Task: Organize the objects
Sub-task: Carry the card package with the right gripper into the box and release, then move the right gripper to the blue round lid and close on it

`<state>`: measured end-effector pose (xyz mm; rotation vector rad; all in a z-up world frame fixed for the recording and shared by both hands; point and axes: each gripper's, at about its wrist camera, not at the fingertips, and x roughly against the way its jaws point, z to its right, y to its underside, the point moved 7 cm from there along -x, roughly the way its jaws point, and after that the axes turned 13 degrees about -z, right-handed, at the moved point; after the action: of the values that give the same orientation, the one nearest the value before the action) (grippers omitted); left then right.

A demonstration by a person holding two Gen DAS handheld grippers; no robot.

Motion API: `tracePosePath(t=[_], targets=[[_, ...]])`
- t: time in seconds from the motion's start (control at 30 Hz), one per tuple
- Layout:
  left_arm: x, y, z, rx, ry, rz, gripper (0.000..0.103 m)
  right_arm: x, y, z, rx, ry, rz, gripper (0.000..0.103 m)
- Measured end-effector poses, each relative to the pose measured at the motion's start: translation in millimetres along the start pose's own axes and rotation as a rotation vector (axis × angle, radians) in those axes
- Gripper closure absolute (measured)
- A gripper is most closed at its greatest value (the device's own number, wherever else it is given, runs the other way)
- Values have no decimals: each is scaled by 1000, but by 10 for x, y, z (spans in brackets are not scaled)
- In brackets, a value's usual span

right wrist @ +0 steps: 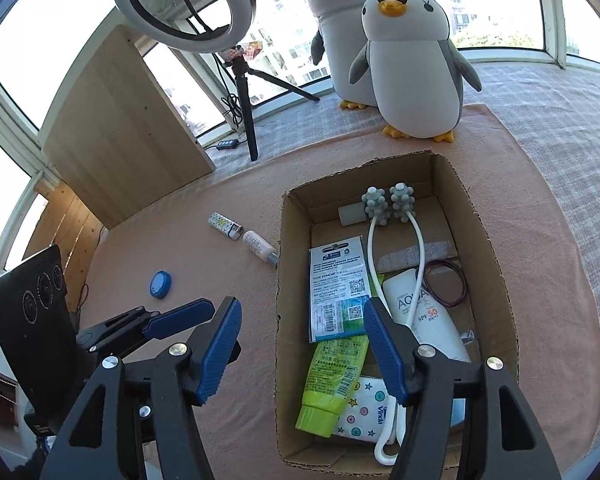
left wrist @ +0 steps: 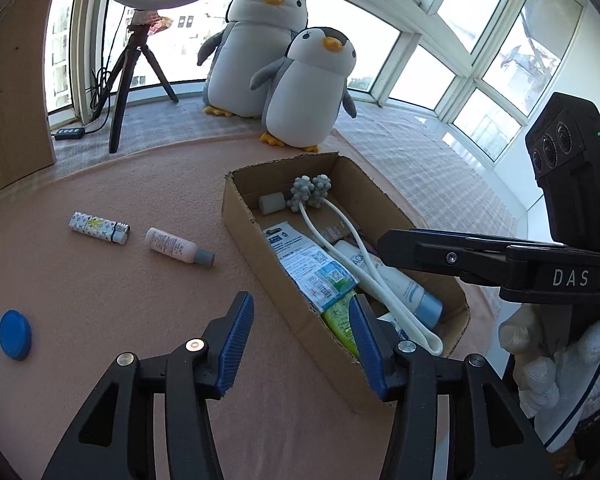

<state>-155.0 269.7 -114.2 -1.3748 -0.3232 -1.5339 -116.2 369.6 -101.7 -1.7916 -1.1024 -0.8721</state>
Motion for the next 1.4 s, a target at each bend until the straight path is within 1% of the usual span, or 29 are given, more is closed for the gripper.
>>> tracePosePath(t=[0.07, 0.27, 0.37, 0.57, 0.73, 0.93, 1.1, 1.3, 1.4], targets=[[49, 86, -143, 20, -17, -2, 48, -57, 31, -74, 8, -6, -10, 43], [258, 376, -683, 116, -72, 6, 35, -180, 110, -324, 26, -17, -20, 42], [349, 528, -979, 164, -85, 0, 29, -252, 148, -485, 40, -18, -21, 38], [547, 856, -1586, 250, -135, 5, 28, -494, 215, -906, 71, -48, -50, 38], [735, 1018, -2002, 297, -164, 27, 28, -727, 201, -1271, 101, -67, -77, 38], [787, 1084, -2375, 316, -174, 21, 28, -1103, 129, -1649, 140, -69, -135, 38], [684, 1024, -2565, 297, -169, 9, 28, -1441, 47, -1869, 156, -62, -188, 38], [565, 915, -2766, 309, -116, 10, 28, -1820, -80, -2115, 137, -75, -242, 38], [476, 853, -2804, 290, -109, -1, 28, -1977, -175, -2153, 117, -57, -246, 38]])
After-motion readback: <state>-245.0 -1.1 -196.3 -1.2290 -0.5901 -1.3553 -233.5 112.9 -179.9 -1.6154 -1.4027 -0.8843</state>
